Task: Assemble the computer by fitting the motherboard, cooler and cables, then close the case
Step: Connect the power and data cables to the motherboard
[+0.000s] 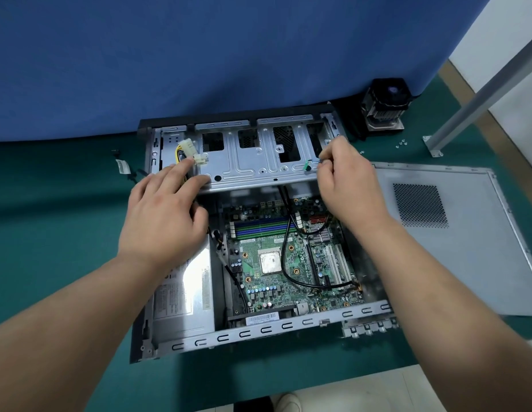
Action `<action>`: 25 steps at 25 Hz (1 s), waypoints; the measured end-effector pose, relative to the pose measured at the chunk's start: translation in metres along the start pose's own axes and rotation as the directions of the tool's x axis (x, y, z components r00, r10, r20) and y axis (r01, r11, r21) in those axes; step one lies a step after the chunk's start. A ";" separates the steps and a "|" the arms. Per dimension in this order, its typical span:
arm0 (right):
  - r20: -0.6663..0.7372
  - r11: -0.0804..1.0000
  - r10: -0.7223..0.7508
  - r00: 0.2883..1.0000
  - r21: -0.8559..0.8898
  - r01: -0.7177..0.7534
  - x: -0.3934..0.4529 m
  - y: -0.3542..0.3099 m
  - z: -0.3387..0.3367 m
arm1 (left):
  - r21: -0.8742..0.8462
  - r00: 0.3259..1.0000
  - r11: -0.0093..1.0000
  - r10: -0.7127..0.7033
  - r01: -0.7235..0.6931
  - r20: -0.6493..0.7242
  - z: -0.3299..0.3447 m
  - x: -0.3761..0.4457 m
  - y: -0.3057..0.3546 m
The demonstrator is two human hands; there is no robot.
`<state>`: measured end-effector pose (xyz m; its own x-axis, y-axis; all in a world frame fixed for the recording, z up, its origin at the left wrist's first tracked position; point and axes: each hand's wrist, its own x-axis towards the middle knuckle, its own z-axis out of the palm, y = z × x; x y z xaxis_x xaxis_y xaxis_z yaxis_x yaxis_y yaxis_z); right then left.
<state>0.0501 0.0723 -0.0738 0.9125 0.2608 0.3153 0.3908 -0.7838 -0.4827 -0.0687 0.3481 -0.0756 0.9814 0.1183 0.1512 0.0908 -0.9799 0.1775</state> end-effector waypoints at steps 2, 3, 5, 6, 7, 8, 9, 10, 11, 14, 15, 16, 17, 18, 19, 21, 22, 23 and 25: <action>0.043 0.998 0.012 0.999 0.057 -0.015 0.000 0.000 -0.002 | -0.001 1.000 1.000 0.001 -0.001 -0.005 0.000 0.000 0.000; 0.062 0.998 0.004 0.998 0.066 -0.008 -0.001 0.001 -0.002 | 0.002 1.000 1.000 0.001 -0.001 -0.006 0.001 0.000 -0.001; 0.087 0.997 -0.029 0.996 0.076 0.022 -0.002 0.001 -0.004 | 0.002 1.000 1.000 0.003 -0.003 -0.007 0.001 0.000 -0.001; 0.088 0.994 -0.038 0.995 0.101 0.029 -0.003 -0.002 -0.005 | -0.001 1.000 1.000 0.003 -0.003 -0.008 0.002 0.000 -0.002; 0.084 0.990 -0.045 0.995 0.135 0.033 -0.007 -0.005 -0.007 | -0.002 1.000 1.000 0.003 -0.003 -0.008 0.002 0.000 -0.003; 0.084 0.985 -0.056 0.995 0.166 0.042 -0.011 -0.009 -0.007 | -0.002 1.000 1.000 0.003 -0.003 -0.008 0.003 0.000 -0.003; 0.108 0.982 -0.074 0.991 0.183 0.053 -0.018 -0.015 -0.006 | -0.002 1.000 1.000 0.003 -0.003 -0.009 0.003 0.000 -0.003; 0.167 0.981 -0.094 0.981 0.185 0.062 -0.026 -0.022 -0.003 | -0.002 1.000 1.000 0.002 -0.002 -0.011 0.003 0.000 -0.003; 0.255 0.982 -0.111 0.961 0.176 0.067 -0.033 -0.029 0.003 | -0.002 1.000 1.000 0.001 -0.001 -0.012 0.003 0.000 -0.003; 0.502 0.984 -0.179 0.846 0.085 0.158 -0.045 -0.049 0.027 | -0.002 1.000 1.000 0.001 -0.001 -0.008 0.004 -0.001 -0.003; 0.561 0.979 -0.189 0.806 0.041 0.201 -0.044 -0.053 0.036 | 0.000 1.000 1.000 0.001 -0.001 -0.010 0.004 0.000 -0.004; 0.605 0.975 -0.182 0.775 0.011 0.221 -0.041 -0.055 0.044 | -0.001 1.000 1.000 0.001 -0.001 -0.010 0.004 0.000 -0.004; 0.635 0.977 -0.162 0.756 -0.003 0.211 -0.037 -0.055 0.051 | -0.004 1.000 1.000 0.002 -0.002 -0.008 0.004 0.000 -0.004; 0.652 0.984 -0.133 0.746 -0.003 0.178 -0.033 -0.055 0.059 | -0.006 1.000 1.000 0.001 -0.002 -0.007 0.004 0.000 -0.004; 0.659 0.992 -0.100 0.746 0.009 0.125 -0.029 -0.055 0.067 | -0.007 1.000 1.000 0.001 -0.001 -0.008 0.004 -0.001 -0.004; 0.646 0.999 -0.030 0.763 0.045 0.002 -0.019 -0.055 0.085 | -0.008 1.000 1.000 0.001 -0.001 -0.008 0.004 0.000 -0.003; 0.636 0.997 0.009 0.771 0.053 -0.055 -0.013 -0.056 0.093 | -0.012 1.000 1.000 0.002 -0.002 -0.008 0.004 0.000 -0.003; 0.630 0.993 0.050 0.775 0.052 -0.106 -0.007 -0.058 0.102 | -0.014 1.000 1.000 0.002 -0.002 -0.009 0.004 0.000 -0.003; 0.624 0.985 0.114 0.773 0.031 -0.171 0.000 -0.061 0.118 | -0.016 1.000 1.000 0.005 -0.006 -0.018 0.005 0.000 -0.004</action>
<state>0.0408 0.1868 -0.1402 0.8255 0.4640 -0.3215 0.2329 -0.7988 -0.5547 -0.0678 0.3511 -0.0807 0.9787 0.1158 0.1694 0.0824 -0.9779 0.1924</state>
